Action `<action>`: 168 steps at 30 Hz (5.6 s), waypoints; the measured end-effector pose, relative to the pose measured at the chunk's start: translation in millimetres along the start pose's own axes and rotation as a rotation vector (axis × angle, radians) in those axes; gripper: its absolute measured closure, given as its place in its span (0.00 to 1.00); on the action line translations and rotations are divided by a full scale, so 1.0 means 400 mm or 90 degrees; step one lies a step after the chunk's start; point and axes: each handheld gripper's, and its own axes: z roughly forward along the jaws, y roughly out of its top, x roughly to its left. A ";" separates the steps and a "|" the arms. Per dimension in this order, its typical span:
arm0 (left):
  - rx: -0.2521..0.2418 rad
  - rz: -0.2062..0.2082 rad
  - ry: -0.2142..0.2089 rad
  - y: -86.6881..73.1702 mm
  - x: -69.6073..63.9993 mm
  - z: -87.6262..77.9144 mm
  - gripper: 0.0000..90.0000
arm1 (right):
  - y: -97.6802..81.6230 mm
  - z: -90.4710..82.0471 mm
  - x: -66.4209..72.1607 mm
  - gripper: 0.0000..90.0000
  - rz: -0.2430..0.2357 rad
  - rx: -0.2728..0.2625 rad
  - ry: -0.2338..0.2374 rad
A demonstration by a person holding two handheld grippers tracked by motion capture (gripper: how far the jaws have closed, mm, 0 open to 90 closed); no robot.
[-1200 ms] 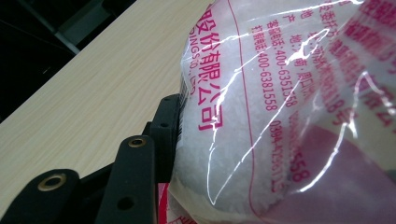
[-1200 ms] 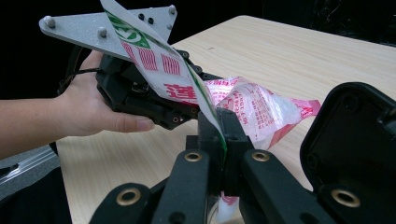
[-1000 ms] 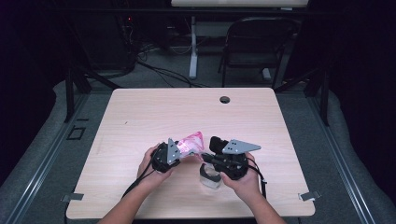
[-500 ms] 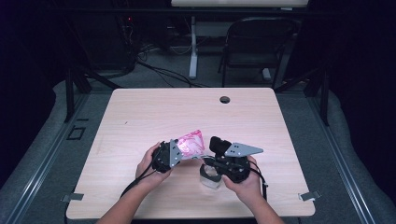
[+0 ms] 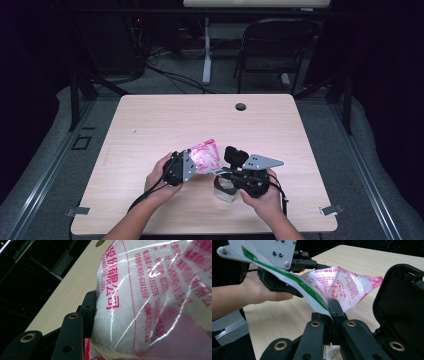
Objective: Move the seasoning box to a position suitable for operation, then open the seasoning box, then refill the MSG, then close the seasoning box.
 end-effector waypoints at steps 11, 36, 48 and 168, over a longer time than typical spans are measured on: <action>-0.003 0.035 0.035 0.014 -0.010 -0.005 0.68 | -0.007 -0.012 -0.010 1.00 0.013 0.001 -0.001; -0.001 0.083 0.055 0.022 -0.021 -0.008 0.68 | -0.024 -0.017 -0.016 1.00 0.033 0.006 0.003; -0.003 0.084 0.061 0.022 -0.021 -0.010 0.68 | -0.024 -0.017 -0.015 1.00 0.032 0.010 0.004; -0.028 0.245 0.174 0.050 -0.050 -0.053 0.71 | -0.053 -0.031 -0.003 1.00 0.082 0.039 0.005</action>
